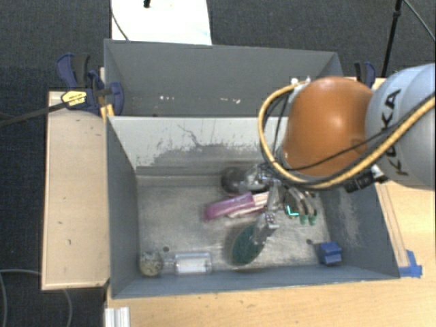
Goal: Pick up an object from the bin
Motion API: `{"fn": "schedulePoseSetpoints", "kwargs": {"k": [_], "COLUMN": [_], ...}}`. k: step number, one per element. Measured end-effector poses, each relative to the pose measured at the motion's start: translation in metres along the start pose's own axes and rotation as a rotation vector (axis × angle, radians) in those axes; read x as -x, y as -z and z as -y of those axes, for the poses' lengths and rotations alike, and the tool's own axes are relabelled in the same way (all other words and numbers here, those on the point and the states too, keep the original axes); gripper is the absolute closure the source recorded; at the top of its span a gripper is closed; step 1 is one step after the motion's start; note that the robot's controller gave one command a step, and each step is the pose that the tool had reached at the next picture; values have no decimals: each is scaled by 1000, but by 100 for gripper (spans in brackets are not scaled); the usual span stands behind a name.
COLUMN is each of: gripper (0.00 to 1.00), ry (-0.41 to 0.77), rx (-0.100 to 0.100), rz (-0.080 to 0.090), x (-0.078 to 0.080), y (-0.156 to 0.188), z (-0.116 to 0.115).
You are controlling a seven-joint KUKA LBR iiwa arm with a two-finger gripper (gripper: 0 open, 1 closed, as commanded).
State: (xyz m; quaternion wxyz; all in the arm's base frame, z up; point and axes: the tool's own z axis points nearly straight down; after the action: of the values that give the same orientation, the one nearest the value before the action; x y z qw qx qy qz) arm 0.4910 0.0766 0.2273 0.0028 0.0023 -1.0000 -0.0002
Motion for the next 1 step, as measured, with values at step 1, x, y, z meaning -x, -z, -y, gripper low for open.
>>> {"fn": "schedulePoseSetpoints", "kwargs": {"k": [1], "gripper": [0], "ry": [127], "rx": [0], "rz": [5], "x": [65], "y": [-108], "z": [53]}}
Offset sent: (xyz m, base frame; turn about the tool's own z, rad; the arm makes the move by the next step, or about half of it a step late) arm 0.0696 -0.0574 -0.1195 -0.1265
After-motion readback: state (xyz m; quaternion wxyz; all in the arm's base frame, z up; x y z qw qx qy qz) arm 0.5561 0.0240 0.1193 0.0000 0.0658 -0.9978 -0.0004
